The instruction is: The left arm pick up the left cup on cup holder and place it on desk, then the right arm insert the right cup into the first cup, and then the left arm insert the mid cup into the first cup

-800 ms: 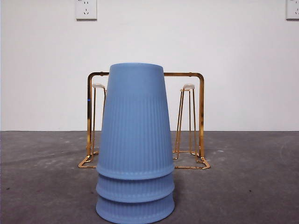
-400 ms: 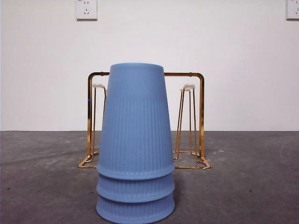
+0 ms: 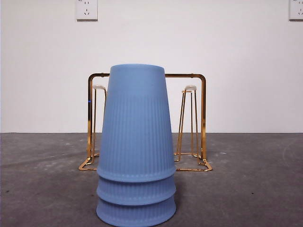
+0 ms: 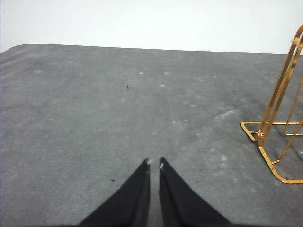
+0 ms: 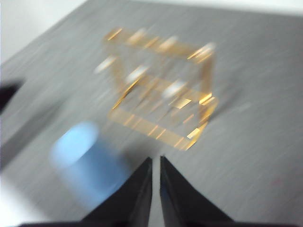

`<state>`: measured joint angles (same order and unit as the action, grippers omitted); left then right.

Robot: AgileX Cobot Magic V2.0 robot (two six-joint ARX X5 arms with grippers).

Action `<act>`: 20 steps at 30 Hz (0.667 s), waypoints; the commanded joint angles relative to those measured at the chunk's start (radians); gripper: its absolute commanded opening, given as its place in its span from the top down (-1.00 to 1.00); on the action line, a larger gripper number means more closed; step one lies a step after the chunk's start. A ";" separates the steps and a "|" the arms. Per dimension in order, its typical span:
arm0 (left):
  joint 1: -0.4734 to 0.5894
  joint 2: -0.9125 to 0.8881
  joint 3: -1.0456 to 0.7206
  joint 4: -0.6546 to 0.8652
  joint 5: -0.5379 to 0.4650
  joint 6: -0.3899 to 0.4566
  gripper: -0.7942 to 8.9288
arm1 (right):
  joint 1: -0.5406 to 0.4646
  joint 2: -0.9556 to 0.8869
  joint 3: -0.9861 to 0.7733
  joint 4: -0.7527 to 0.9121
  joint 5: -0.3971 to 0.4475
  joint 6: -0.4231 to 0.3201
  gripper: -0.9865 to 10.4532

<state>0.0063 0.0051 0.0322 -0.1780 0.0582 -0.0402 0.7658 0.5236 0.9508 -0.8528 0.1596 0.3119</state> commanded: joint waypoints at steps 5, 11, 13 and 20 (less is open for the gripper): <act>0.000 -0.002 -0.020 -0.002 0.002 0.010 0.78 | -0.445 -0.150 -0.477 0.586 -0.016 -0.192 0.79; 0.000 -0.002 -0.020 -0.002 0.002 0.010 0.78 | -0.641 -0.312 -0.772 0.789 -0.022 -0.238 0.79; 0.000 -0.002 -0.020 -0.002 0.002 0.010 0.78 | -0.679 -0.364 -0.838 0.808 -0.048 -0.251 0.79; 0.000 -0.002 -0.020 -0.002 0.002 0.010 0.78 | -0.723 -0.488 -0.940 0.766 -0.127 -0.280 0.79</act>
<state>0.0063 0.0051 0.0322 -0.1780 0.0582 -0.0402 0.0437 0.0433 0.0162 -0.0895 0.0395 0.0479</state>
